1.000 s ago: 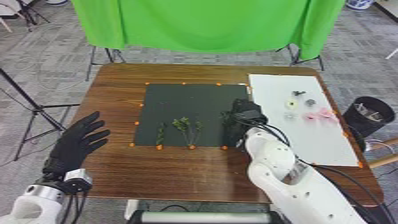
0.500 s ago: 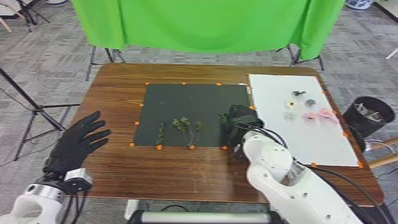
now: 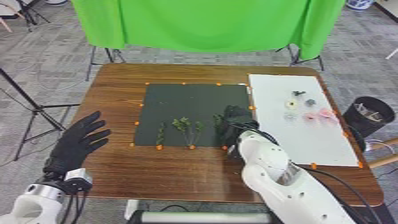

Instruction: Arrange flowers

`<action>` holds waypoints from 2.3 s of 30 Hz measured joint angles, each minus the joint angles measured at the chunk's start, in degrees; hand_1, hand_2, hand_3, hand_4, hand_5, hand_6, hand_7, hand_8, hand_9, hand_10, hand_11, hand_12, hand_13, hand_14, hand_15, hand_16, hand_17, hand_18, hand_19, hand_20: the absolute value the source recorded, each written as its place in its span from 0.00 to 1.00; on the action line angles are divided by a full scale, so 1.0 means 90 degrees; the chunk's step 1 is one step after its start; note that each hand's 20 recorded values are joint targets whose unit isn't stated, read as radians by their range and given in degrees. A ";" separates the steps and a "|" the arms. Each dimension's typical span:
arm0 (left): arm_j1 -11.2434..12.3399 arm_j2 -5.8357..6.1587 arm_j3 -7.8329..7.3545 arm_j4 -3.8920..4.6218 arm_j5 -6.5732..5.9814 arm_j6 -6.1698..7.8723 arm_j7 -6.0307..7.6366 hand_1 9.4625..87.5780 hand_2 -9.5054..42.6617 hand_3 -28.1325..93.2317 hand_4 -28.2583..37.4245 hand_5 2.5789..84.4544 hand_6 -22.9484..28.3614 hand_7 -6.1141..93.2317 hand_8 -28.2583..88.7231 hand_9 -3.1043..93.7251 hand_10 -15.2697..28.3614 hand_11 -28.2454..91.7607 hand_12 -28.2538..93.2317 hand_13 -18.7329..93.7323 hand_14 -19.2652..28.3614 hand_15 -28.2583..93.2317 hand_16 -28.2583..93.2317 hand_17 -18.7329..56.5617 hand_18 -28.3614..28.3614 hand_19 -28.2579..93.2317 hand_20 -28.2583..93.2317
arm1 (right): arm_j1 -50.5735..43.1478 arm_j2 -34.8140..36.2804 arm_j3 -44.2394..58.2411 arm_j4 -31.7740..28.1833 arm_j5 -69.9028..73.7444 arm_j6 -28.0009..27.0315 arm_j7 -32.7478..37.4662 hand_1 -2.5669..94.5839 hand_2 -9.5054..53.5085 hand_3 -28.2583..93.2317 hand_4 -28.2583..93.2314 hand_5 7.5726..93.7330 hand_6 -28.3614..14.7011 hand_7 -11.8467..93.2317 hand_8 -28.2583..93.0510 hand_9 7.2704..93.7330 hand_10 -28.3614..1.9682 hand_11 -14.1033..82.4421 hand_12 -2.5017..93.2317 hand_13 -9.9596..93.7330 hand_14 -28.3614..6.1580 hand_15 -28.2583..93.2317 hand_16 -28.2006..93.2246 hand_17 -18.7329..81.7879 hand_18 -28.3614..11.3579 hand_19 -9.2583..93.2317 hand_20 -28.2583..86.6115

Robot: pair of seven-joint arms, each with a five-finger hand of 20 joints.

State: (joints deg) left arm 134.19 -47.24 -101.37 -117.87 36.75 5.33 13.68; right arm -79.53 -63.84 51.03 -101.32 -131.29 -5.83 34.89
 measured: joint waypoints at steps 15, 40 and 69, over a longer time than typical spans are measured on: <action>0.0016 -0.0010 -0.0010 -0.0004 -0.0001 0.0004 0.0010 0.20 0.11 0.81 0.07 0.31 0.51 0.27 0.15 0.28 0.62 0.43 0.36 0.35 0.73 0.55 0.23 0.14 0.90 0.63 0.32 | 0.0042 0.0019 0.0046 -0.0091 -0.0649 -0.0684 0.0155 0.30 0.02 0.93 0.05 0.84 0.67 0.52 0.23 0.96 0.71 0.71 0.43 0.90 0.68 0.88 0.51 0.71 0.17 1.00 0.83; 0.0074 -0.0006 -0.0050 -0.0009 -0.0007 0.0007 0.0025 0.20 0.11 0.81 0.07 0.31 0.51 0.27 0.15 0.28 0.62 0.43 0.36 0.35 0.73 0.55 0.23 0.14 0.90 0.63 0.32 | 0.0388 0.0340 -0.0311 -0.0271 -0.1244 -0.1625 0.0089 0.17 0.05 0.85 0.03 0.77 0.64 0.44 0.12 0.92 0.66 0.66 0.41 0.87 0.67 0.85 0.51 0.68 0.15 1.00 0.81; 0.0136 0.0007 -0.0096 -0.0025 -0.0016 0.0016 0.0086 0.20 0.12 0.81 0.07 0.31 0.51 0.27 0.15 0.28 0.63 0.43 0.36 0.35 0.74 0.55 0.23 0.14 0.90 0.63 0.32 | 0.0695 0.0909 0.0159 -0.0476 -0.0482 -0.2477 -0.0040 0.03 0.26 0.78 0.03 0.73 0.60 0.33 0.14 0.90 0.58 0.61 0.38 0.85 0.62 0.83 0.50 0.64 0.14 1.00 0.78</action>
State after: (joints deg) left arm 135.41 -47.18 -102.24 -118.10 36.61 5.48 14.45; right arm -73.27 -55.65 52.46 -105.60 -135.63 -28.13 34.53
